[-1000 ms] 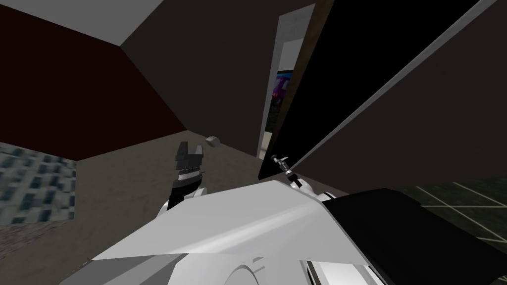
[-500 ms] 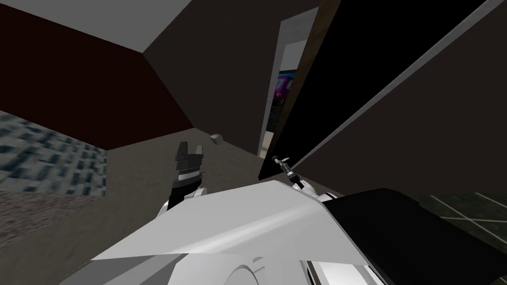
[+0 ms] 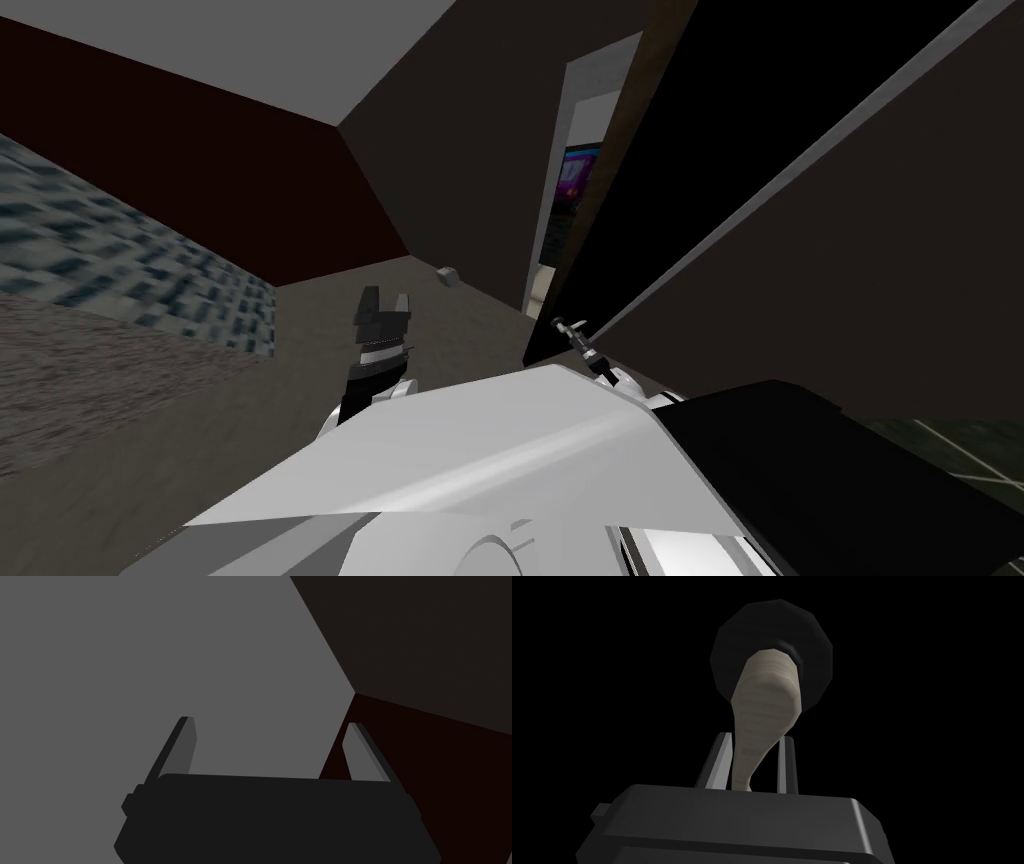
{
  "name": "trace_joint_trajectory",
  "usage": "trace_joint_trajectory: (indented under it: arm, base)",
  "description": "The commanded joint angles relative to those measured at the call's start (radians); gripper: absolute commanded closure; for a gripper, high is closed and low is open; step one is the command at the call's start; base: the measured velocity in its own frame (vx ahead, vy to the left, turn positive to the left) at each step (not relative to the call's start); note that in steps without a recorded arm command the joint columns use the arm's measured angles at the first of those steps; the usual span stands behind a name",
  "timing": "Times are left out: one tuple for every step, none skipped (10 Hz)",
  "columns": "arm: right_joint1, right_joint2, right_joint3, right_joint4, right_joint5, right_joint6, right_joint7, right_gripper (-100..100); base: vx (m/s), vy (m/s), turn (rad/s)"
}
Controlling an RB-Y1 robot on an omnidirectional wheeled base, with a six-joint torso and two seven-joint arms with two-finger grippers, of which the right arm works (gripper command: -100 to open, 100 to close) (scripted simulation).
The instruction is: Pull the door open
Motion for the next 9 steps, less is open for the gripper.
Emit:
trace_joint_trajectory:
  arm:
    - [0.009, -0.006, 0.0, 0.007, 0.0, -0.023, -0.002, 100]
    - [0.011, -0.008, 0.0, 0.011, 0.0, -0.03, -0.003, 100]
    - [0.01, -0.005, 0.001, 0.007, 0.001, -0.02, -0.004, 100]
    - [0.013, -0.006, 0.003, 0.014, 0.001, -0.029, -0.005, 100]
    - [0.013, -0.006, 0.003, 0.017, 0.001, -0.032, -0.005, 100]
    - [0.012, -0.008, 0.004, 0.022, 0.001, -0.038, -0.006, 100]
    - [0.012, -0.009, 0.004, 0.027, 0.001, -0.045, -0.006, 100]
    - [0.011, -0.01, 0.004, 0.033, 0.001, -0.052, -0.006, 100]
    - [0.011, -0.012, 0.004, 0.039, 0.0, -0.059, -0.007, 100]
  base:
    - [-0.204, -0.085, 0.141]
    - [-0.166, -0.086, 0.103]
    - [-0.068, -0.038, 0.02]
    - [-0.153, -0.072, 0.185]
    - [-0.169, -0.081, 0.173]
    - [-0.173, -0.066, 0.131]
    - [-0.222, -0.09, 0.171]
    - [-0.208, -0.118, 0.191]
    - [-0.196, -0.112, 0.182]
